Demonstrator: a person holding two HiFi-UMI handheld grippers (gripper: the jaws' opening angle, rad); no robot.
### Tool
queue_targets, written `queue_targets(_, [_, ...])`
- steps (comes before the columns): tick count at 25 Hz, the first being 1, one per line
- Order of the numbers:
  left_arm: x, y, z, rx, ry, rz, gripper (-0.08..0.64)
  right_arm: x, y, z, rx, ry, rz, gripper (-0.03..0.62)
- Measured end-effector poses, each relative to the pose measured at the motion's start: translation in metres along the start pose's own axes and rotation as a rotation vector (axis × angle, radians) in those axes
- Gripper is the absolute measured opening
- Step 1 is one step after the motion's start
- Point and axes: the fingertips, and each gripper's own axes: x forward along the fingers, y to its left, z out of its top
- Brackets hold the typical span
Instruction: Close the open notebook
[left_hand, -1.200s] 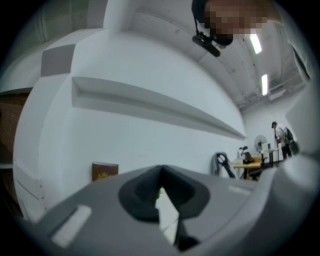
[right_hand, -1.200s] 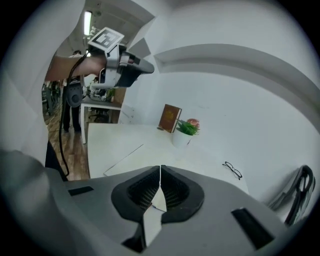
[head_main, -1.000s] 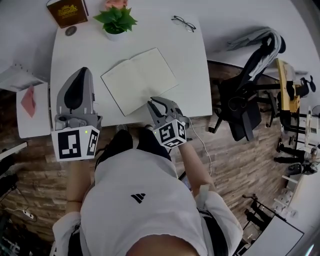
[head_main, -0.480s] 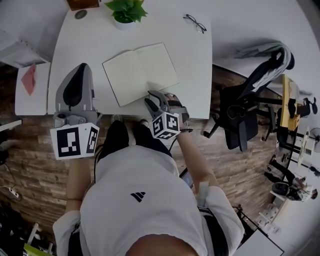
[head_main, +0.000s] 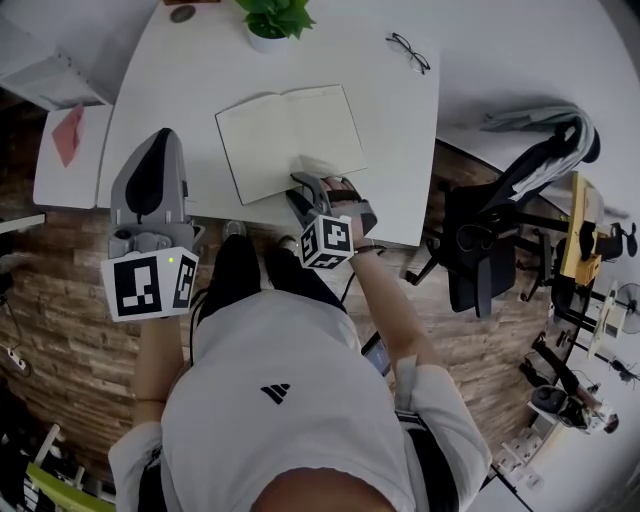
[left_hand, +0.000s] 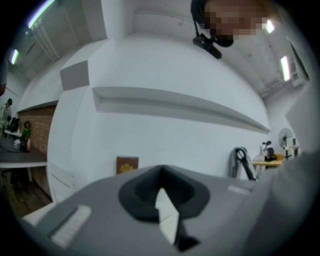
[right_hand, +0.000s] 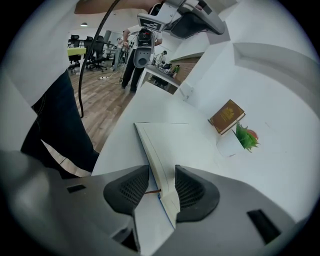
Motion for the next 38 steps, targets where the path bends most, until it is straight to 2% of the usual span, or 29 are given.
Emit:
queue_targets(6, [-0.004,0.001,0.000,-0.002,-0.002,0.020,0.009,0.006,0.000,0.003,-0.050,0.005,0.010,0.134])
queue_targets(12, [-0.005,-0.001,-0.001,-0.006,-0.002,0.021,0.009,0.008,0.009,0.003,-0.095,0.023,0.036,0.065])
queue_targets(20, [-0.002,-0.007,0.003,0.002,-0.011,0.001,0.009,0.007,0.008,0.003,0.014,0.022,0.012,0.037])
queue_targets(24, [-0.002,-0.005,0.005,0.005,-0.018,0.000,0.009,-0.006,-0.001,0.006,0.149,-0.029,-0.044,0.023])
queue_targets(31, [0.002,-0.012,0.010,0.009,-0.028,-0.027,0.009,-0.028,-0.020,0.000,0.473,-0.109,-0.122,0.012])
queue_targets(38, [0.006,-0.013,0.012,0.015,-0.030,-0.043,0.009,-0.039,-0.036,-0.023,0.881,-0.189,-0.188,0.008])
